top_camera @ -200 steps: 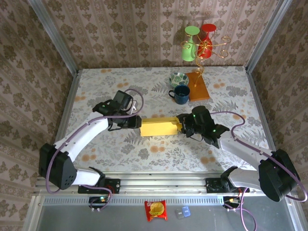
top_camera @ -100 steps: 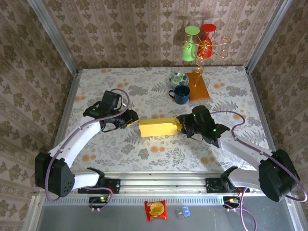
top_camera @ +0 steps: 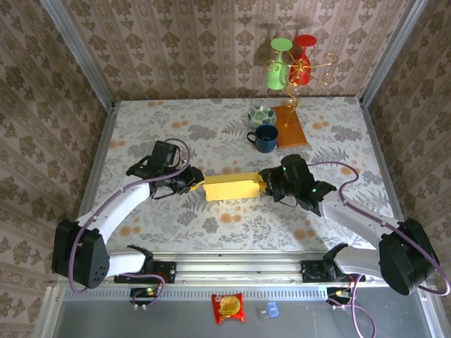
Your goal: Fold the paper box
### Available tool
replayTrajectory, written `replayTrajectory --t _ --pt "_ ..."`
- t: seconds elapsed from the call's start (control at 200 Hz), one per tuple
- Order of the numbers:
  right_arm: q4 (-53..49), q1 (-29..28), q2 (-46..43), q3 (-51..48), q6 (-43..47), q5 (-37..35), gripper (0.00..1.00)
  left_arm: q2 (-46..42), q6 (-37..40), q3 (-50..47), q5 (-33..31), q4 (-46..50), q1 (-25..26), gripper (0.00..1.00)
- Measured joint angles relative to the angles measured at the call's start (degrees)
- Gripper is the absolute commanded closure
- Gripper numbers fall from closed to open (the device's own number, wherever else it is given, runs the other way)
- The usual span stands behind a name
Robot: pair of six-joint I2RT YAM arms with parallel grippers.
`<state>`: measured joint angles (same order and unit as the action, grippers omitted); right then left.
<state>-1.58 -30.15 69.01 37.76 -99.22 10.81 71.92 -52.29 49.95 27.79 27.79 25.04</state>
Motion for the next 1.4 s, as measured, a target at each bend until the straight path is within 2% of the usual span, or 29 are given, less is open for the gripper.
replayTrajectory --t 0.17,0.32,0.45,0.66,0.775,0.915,1.045,1.175,1.385,1.4 --pt "-0.3 0.0 0.0 0.0 0.0 0.1 0.73 -1.5 -0.3 -2.4 0.3 -3.0 0.0 0.79" --pt "-0.4 0.0 0.0 0.0 0.0 0.3 0.78 -2.3 -0.4 -3.7 0.6 -5.0 0.0 0.85" --pt "-0.8 0.0 -0.2 0.0 -0.2 0.4 0.77 -3.4 0.8 -4.7 0.3 -6.3 0.3 0.86" --pt "-5.9 1.0 -1.3 1.6 4.7 2.5 0.74 -7.7 6.8 -7.2 -6.0 -7.5 6.3 0.86" --pt "-10.6 1.8 -2.4 2.6 11.5 5.1 0.69 -12.2 9.6 -11.4 -10.6 -10.7 11.2 0.85" --pt "-17.2 2.2 -5.1 2.3 20.5 8.2 0.65 -17.7 10.0 -18.7 -15.1 -16.9 16.7 0.78" --pt "-22.6 1.7 -8.4 -2.5 25.7 11.9 0.51 -17.7 8.3 -25.5 -16.6 -19.6 21.5 0.71" --pt "-25.9 1.6 -11.9 -7.4 27.4 13.1 0.44 -17.2 5.9 -28.9 -18.0 -19.5 23.0 0.65" --pt "-30.6 1.9 -13.0 -5.2 31.4 12.4 0.35 -15.7 4.2 -27.7 -19.8 -19.8 23.1 0.6" --pt "-30.9 2.0 -13.2 -4.9 31.6 12.2 0.27 -15.4 4.2 -27.3 -20.0 -19.6 23.1 0.59"
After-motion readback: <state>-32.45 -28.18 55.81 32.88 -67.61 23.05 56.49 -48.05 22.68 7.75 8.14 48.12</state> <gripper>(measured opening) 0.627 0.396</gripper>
